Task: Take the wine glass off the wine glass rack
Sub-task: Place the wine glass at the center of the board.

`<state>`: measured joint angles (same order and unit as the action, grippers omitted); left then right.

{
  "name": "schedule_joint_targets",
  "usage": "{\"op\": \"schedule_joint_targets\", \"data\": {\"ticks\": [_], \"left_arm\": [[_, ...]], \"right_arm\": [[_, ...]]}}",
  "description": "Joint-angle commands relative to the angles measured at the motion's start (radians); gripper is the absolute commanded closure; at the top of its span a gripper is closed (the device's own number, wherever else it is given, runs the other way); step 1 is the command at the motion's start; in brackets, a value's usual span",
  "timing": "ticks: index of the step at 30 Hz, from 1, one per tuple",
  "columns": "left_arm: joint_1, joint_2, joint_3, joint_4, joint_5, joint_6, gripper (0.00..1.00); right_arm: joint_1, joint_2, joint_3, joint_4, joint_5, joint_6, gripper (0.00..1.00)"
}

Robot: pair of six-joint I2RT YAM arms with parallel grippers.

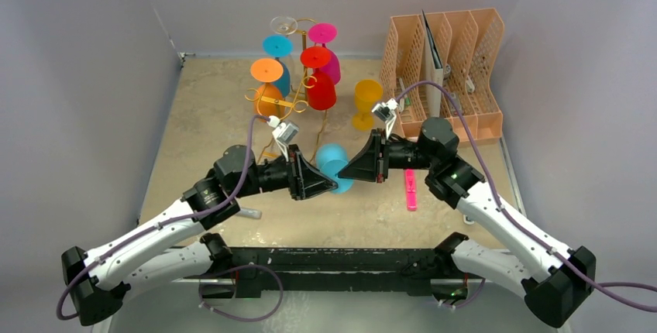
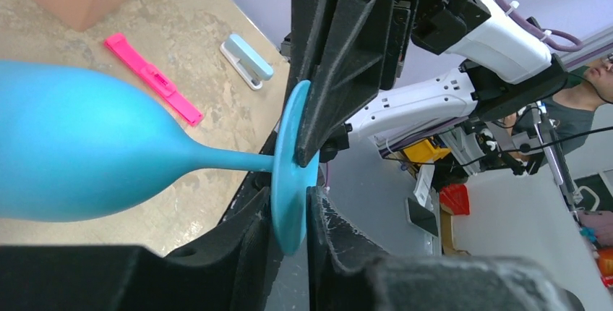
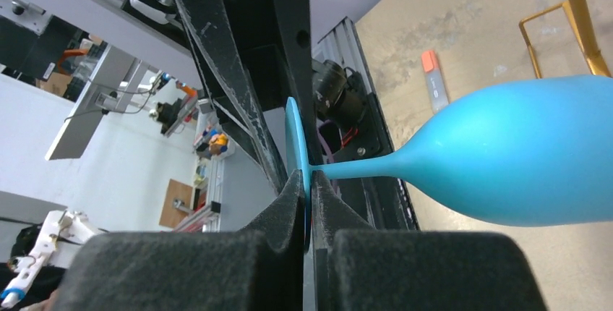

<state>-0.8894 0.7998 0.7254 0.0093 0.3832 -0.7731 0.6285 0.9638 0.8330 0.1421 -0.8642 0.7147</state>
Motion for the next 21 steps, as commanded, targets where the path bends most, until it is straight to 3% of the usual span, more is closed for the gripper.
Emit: {"op": "schedule_joint_targets", "data": {"ticks": [1, 4, 10, 12, 18, 21], "left_arm": [[0.001, 0.041, 0.037, 0.033, 0.030, -0.001, 0.77], [0.001, 0.053, 0.015, 0.107, 0.040, -0.033, 0.76], [0.001, 0.021, 0.006, 0.091, 0.010, -0.019, 1.00], [0.001, 0.011, 0.002, 0.084, 0.003, -0.002, 1.00], [0.001, -0.020, 0.016, 0.009, 0.041, 0.143, 1.00], [0.001, -0.064, 0.001, -0.007, 0.053, 0.224, 1.00]], "right_arm": [[0.005, -0.035, -0.051, 0.216, 0.047, 0.059, 1.00], [0.005, -0.029, -0.050, 0.216, 0.053, 0.060, 1.00], [0.005, -0.037, -0.058, 0.198, 0.046, 0.057, 1.00], [0.005, -0.036, -0.051, 0.180, 0.041, 0.067, 1.00], [0.005, -0.035, 0.031, 0.035, 0.070, 0.048, 0.49], [0.004, -0.065, 0.098, -0.118, 0.177, -0.022, 0.27]]}}
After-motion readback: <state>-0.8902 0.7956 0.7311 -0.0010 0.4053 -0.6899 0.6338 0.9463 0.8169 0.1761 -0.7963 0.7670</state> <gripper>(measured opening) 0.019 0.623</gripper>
